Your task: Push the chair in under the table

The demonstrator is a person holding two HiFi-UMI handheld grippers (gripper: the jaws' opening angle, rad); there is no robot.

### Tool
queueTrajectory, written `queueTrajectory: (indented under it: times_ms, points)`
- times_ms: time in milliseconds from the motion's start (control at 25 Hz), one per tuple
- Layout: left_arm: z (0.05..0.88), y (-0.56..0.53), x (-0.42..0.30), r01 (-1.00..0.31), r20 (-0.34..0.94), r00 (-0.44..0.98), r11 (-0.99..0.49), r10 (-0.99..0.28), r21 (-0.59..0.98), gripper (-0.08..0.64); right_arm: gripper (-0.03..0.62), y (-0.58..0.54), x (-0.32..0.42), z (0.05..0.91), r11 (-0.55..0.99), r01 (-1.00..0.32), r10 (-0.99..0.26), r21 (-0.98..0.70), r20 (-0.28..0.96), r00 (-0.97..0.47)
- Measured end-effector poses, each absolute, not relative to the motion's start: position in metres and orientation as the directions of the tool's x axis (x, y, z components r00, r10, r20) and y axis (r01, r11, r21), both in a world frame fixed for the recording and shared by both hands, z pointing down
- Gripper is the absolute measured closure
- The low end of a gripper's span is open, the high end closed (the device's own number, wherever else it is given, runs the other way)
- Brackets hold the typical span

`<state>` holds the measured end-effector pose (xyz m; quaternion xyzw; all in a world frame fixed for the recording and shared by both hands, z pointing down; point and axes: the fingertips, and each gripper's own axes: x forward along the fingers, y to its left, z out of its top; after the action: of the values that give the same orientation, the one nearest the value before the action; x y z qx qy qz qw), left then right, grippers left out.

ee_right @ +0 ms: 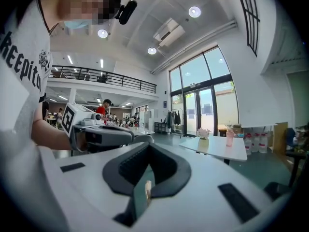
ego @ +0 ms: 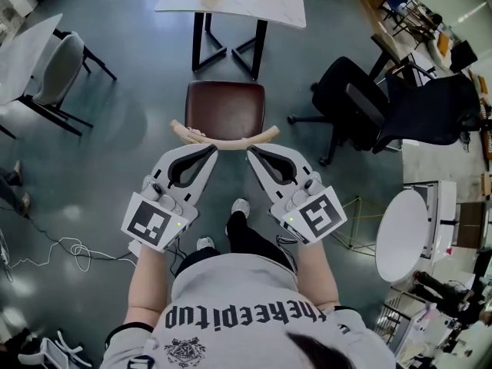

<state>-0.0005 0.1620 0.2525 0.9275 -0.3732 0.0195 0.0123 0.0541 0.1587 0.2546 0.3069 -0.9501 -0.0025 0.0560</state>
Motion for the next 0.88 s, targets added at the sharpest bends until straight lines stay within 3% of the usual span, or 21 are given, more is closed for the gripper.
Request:
queueTrajectory:
  times_ms: [880]
  points:
    - [0.278,0.096,0.006,-0.770,0.079,0.636,-0.637,-0.768,0.007,0.543,0.580,0.093,0.079,0.280,0.875,-0.484,-0.480,-0.009,0.116,-0.870]
